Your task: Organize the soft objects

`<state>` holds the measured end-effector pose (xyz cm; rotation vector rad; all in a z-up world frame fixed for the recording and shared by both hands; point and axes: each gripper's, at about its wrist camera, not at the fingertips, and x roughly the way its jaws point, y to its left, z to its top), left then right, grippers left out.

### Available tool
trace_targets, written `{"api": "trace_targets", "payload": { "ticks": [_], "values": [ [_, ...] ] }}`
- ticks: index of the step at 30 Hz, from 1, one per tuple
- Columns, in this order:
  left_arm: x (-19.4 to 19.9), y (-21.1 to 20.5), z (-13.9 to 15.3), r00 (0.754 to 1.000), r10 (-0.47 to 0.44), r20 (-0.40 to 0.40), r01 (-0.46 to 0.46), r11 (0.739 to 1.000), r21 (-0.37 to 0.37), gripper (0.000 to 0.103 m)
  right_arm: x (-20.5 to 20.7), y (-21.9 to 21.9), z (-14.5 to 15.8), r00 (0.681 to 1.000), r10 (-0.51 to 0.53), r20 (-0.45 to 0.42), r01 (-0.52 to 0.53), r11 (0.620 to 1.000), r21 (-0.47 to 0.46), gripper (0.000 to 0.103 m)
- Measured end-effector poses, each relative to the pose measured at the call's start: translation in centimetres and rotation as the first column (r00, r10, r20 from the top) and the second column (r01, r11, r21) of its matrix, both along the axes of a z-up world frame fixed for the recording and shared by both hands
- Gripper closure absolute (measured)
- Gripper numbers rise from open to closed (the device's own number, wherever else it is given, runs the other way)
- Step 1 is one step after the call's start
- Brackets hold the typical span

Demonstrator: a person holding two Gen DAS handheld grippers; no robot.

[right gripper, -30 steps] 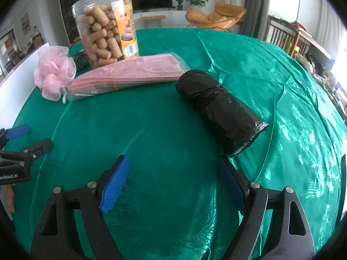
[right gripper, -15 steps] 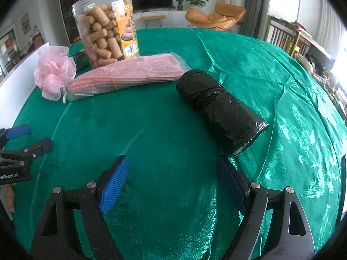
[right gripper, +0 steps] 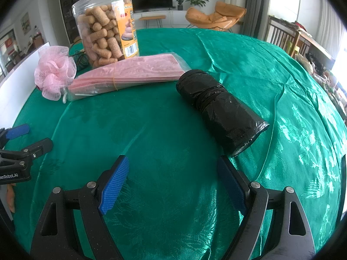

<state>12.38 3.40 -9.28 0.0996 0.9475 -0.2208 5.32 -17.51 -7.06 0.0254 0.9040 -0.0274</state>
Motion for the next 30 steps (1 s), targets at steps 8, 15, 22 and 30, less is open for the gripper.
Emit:
{"api": "trace_targets", "payload": {
  "ticks": [8,15,22,30],
  "values": [
    [0.1,0.1,0.0,1.0,0.0,0.0,0.0,1.0,0.0,0.0,0.0,0.0,0.0,1.0,0.0,0.0,0.0,1.0,0.0,0.018],
    [-1.0,0.8,0.4,0.997,-0.016,-0.071,0.016,1.0,-0.007,0.0,0.0,0.0,0.0,1.0,0.0,0.0,0.0,1.0,0.0,0.018],
    [-0.4,4.4,6.4,0.997,0.041,-0.07,-0.053,0.985,-0.164,0.0,0.0,0.0,0.0,1.0,0.0,0.0,0.0,1.0,0.0,0.018],
    [9.7,7.7,12.5,0.987,0.148,-0.066,-0.156,0.979,-0.135,0.0,0.0,0.0,0.0,1.0,0.0,0.0,0.0,1.0,0.0,0.018]
  ]
}}
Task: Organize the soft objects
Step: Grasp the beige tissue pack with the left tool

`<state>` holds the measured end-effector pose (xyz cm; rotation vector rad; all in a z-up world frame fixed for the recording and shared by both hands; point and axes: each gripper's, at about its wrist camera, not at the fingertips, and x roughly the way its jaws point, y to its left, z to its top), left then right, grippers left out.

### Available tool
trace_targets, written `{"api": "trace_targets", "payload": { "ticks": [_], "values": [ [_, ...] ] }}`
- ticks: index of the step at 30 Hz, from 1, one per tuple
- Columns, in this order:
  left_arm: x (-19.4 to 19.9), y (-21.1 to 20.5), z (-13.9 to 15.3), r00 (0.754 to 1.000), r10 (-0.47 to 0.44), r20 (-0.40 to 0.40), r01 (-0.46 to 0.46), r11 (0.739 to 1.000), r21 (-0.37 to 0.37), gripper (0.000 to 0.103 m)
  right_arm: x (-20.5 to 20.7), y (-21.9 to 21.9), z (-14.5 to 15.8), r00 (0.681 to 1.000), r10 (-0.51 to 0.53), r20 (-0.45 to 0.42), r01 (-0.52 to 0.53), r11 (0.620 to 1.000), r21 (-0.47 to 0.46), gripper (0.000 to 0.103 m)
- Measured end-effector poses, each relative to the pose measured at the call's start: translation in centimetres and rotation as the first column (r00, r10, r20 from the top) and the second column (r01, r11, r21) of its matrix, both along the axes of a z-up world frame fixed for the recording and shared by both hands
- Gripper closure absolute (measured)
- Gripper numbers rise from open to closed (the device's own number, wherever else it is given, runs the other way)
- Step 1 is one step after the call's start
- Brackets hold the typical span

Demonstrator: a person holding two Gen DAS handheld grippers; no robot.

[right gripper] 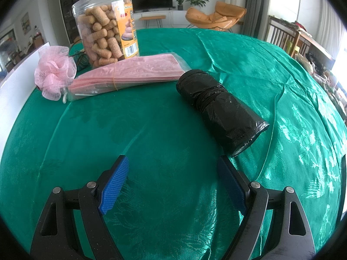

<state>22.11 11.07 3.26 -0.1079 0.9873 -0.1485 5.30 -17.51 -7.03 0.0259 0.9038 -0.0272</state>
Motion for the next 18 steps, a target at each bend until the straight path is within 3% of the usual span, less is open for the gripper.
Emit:
{"api": "trace_targets", "payload": {
  "ticks": [2,7,14,18],
  "values": [
    [5.0,-0.3,-0.7,0.996,-0.053,-0.071,0.059,0.994,0.089,0.0,0.0,0.0,0.0,1.0,0.0,0.0,0.0,1.0,0.001,0.018],
    [13.3,0.2,-4.0,0.979,-0.085,-0.186,0.106,0.989,0.106,0.001,0.0,0.0,0.0,1.0,0.0,0.0,0.0,1.0,0.0,0.018],
    [17.9,-4.2,-6.8,0.954,-0.2,-0.222,0.257,0.928,0.269,0.001,0.0,0.0,0.0,1.0,0.0,0.0,0.0,1.0,0.0,0.018],
    [19.8,-4.6,-8.4,0.951,-0.175,-0.255,0.235,0.946,0.225,0.001,0.0,0.0,0.0,1.0,0.001,0.0,-0.001,1.0,-0.001,0.017]
  ]
}}
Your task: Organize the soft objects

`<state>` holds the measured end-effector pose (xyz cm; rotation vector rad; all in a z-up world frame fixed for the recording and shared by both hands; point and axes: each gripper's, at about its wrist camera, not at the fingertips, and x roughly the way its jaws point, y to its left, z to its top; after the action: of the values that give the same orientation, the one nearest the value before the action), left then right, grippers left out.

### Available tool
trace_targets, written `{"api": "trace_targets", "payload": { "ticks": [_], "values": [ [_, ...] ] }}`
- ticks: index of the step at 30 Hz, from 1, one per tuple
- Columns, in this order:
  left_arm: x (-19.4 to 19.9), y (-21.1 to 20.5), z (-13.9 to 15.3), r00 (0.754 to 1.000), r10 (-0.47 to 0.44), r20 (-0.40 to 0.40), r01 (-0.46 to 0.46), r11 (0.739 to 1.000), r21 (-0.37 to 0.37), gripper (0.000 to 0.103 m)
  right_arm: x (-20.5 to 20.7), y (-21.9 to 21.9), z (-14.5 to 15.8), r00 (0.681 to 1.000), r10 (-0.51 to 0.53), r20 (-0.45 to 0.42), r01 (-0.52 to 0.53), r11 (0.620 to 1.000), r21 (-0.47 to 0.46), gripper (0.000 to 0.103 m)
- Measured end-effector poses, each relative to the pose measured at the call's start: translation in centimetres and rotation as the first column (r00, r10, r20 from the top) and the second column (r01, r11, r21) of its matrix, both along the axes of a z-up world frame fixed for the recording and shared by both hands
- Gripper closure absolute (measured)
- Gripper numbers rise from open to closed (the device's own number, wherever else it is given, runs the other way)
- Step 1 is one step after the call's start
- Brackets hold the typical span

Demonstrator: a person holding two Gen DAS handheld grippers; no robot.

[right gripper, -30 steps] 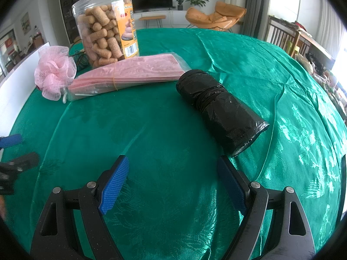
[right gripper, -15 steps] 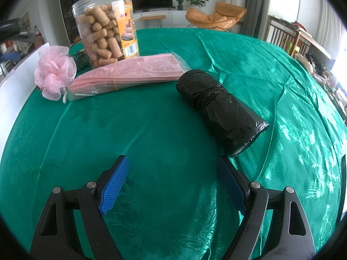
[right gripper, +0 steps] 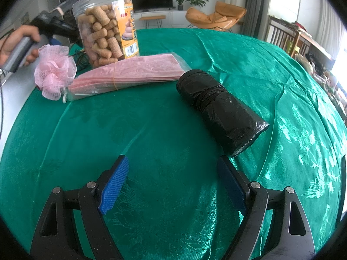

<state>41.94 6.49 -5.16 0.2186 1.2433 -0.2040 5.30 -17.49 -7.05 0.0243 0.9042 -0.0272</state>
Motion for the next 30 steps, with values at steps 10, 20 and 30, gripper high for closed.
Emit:
{"api": "trace_targets", "payload": {
  "ticks": [10,20,30],
  "values": [
    [0.7,0.9,-1.0,0.993,0.116,0.004,-0.114,0.982,-0.15,0.041,0.0,-0.1,-0.1,1.0,0.001,0.0,-0.001,1.0,0.0,0.017],
    [-10.8,6.6,8.9,0.96,0.259,0.103,-0.228,0.943,-0.243,0.041,0.0,-0.1,-0.1,1.0,0.001,0.0,-0.001,1.0,0.001,0.017],
    [-29.0,5.1,1.0,0.964,0.265,0.002,-0.258,0.942,-0.215,0.041,0.0,-0.1,-0.1,1.0,0.001,0.0,-0.001,1.0,0.001,0.017]
  ]
}}
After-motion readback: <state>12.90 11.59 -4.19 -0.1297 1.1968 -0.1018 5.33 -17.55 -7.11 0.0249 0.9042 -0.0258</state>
